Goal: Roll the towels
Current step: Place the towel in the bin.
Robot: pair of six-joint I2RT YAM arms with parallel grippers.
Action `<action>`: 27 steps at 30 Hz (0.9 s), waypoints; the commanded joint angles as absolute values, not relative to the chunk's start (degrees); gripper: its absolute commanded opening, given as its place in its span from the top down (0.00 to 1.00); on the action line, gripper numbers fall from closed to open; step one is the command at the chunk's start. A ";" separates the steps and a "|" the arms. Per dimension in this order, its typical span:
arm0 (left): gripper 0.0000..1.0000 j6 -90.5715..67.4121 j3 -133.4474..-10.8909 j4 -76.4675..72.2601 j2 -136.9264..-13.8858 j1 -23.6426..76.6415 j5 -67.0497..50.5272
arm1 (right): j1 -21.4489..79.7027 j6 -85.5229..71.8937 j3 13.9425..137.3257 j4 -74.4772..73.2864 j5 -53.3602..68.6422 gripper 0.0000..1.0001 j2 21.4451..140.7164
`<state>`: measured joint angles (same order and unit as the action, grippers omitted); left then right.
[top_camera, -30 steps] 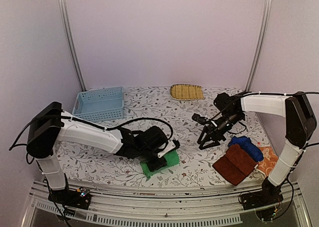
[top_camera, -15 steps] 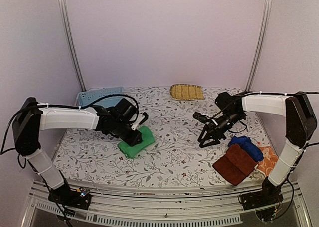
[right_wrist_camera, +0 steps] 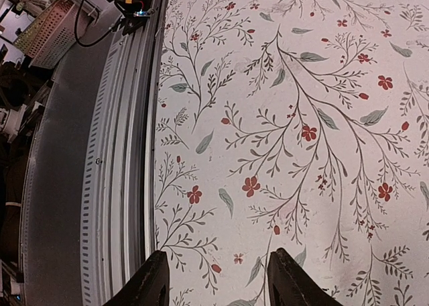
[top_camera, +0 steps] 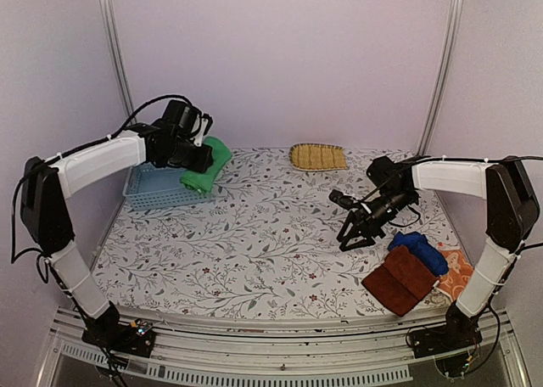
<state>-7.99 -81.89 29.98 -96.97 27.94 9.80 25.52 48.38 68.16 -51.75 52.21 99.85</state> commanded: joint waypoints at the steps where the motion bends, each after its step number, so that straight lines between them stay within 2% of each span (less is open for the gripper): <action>1: 1.00 -8.36 -90.55 33.11 -102.56 23.56 14.31 | 24.92 48.01 67.24 -50.90 52.97 0.47 99.74; 9: 1.00 -9.05 -102.51 35.19 -110.65 19.61 19.93 | 24.81 47.39 66.62 -50.29 52.27 0.47 99.76; 19: 1.00 -12.14 -110.09 40.38 -122.25 16.39 31.99 | 24.83 47.37 66.27 -50.23 52.17 0.47 100.70; 27: 1.00 -12.48 -117.00 43.13 -130.88 13.82 31.21 | 24.79 47.77 65.86 -50.45 52.41 0.47 101.49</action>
